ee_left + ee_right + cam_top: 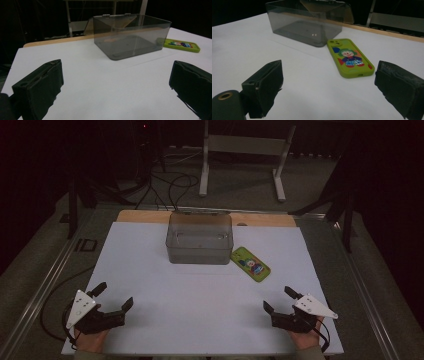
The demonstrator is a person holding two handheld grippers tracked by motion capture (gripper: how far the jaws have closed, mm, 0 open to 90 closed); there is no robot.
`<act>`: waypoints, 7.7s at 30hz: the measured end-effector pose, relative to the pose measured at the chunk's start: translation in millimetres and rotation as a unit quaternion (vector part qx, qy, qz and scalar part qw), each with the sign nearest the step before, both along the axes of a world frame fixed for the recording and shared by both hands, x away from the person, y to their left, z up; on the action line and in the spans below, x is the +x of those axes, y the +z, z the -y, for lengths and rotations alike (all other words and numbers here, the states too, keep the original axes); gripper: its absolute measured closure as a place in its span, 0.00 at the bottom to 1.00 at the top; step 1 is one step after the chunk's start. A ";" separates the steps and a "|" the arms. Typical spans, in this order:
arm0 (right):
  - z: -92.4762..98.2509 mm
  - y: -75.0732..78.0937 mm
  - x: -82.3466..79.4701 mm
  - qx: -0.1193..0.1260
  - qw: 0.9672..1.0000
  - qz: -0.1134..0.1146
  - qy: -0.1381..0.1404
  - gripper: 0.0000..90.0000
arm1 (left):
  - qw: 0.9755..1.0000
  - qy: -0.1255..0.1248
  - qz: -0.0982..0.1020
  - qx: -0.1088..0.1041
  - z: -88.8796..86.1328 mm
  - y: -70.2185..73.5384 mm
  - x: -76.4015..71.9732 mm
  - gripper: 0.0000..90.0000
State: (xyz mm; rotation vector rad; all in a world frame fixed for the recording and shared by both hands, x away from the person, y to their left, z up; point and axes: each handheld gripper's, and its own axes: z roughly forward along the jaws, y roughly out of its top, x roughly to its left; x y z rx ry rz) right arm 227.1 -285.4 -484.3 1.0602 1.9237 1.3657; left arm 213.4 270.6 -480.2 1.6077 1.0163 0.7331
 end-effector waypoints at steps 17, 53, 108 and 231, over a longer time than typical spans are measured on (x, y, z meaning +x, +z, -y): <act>2.4 -1.6 1.7 -0.004 1.000 -0.018 -0.006 0.09 | 1.000 0.013 0.001 -0.001 0.8 -3.8 0.4 0.00; -16.6 24.5 10.4 -0.024 0.999 -0.035 0.006 0.09 | 1.000 0.023 0.003 0.008 3.0 -3.1 -2.6 0.00; -45.3 48.5 64.3 -0.092 0.991 -0.096 0.015 0.09 | 1.000 0.018 0.003 0.019 8.5 -5.2 -1.6 0.00; -43.9 5.2 187.9 -0.211 0.943 -0.257 0.007 0.18 | 1.000 0.014 -0.009 0.021 8.1 -7.7 0.3 0.00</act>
